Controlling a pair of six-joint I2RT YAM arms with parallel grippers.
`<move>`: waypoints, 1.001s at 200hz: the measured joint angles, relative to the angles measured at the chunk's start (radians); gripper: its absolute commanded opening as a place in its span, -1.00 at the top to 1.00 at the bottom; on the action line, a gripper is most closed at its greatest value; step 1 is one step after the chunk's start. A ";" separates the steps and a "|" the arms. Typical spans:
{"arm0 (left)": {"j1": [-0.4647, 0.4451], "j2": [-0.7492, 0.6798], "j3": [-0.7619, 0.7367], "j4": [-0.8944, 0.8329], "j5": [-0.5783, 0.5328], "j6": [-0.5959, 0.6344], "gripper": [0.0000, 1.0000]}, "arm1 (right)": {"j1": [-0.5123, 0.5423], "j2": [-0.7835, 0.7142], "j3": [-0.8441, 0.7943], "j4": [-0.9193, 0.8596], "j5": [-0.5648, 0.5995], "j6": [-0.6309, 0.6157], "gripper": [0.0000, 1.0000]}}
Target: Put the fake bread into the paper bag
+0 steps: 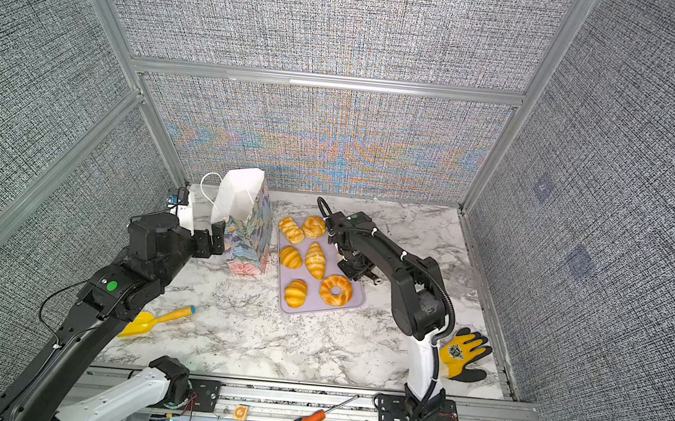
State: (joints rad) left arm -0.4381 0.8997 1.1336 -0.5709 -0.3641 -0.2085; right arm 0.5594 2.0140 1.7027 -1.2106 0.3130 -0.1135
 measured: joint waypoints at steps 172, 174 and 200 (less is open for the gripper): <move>0.167 0.124 0.114 0.008 0.100 -0.038 -0.98 | -0.034 -0.283 -0.081 0.143 -0.291 -0.042 0.31; 0.171 0.127 0.116 0.008 0.106 -0.038 -0.99 | -0.034 -0.285 -0.079 0.143 -0.294 -0.042 0.31; 0.223 0.179 0.134 0.007 0.156 -0.031 -0.98 | -0.032 -0.309 -0.051 0.146 -0.332 -0.041 0.31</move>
State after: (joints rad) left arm -0.2150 1.0790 1.2678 -0.5636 -0.2077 -0.2394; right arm 0.5278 1.7046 1.6520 -1.0641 -0.0193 -0.1547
